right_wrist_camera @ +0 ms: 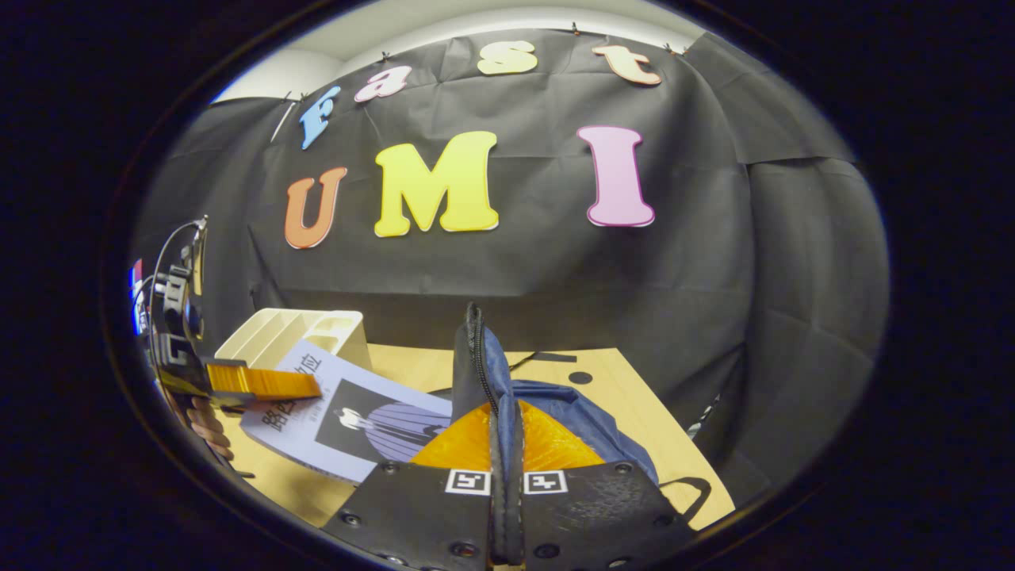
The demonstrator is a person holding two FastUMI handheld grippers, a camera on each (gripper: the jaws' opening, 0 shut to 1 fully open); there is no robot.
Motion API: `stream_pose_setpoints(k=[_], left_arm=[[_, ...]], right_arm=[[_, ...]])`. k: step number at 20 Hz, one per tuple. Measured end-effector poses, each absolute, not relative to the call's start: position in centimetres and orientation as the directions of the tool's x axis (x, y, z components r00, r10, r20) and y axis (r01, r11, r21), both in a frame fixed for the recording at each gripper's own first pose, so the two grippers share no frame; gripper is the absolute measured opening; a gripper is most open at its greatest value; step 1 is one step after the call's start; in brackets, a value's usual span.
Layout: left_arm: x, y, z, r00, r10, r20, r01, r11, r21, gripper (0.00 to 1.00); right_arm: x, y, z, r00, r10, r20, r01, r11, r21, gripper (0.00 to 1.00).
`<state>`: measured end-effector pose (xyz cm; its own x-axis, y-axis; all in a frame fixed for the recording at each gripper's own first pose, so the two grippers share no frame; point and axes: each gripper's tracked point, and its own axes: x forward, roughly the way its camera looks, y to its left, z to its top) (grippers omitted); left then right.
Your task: Open the schoolbag, grab two books from the bookshelf and put them into the schoolbag.
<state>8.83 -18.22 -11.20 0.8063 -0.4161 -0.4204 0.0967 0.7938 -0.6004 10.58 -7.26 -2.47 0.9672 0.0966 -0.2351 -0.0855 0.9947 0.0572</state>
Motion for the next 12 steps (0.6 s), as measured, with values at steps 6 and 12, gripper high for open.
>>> stream_pose_setpoints(k=[6,12], left_arm=[[9.4,-20.2,-13.7,0.806,-0.399,-0.437,0.067,0.796,-0.602,0.43],[10.4,-23.9,-16.3,0.785,-0.433,-0.443,0.070,0.773,-0.631,0.43]], right_arm=[[10.4,-6.2,-0.7,0.975,0.109,-0.195,-0.104,0.994,0.036,0.00],[10.5,-5.1,0.3,0.975,0.130,-0.182,-0.128,0.991,0.022,0.00]])
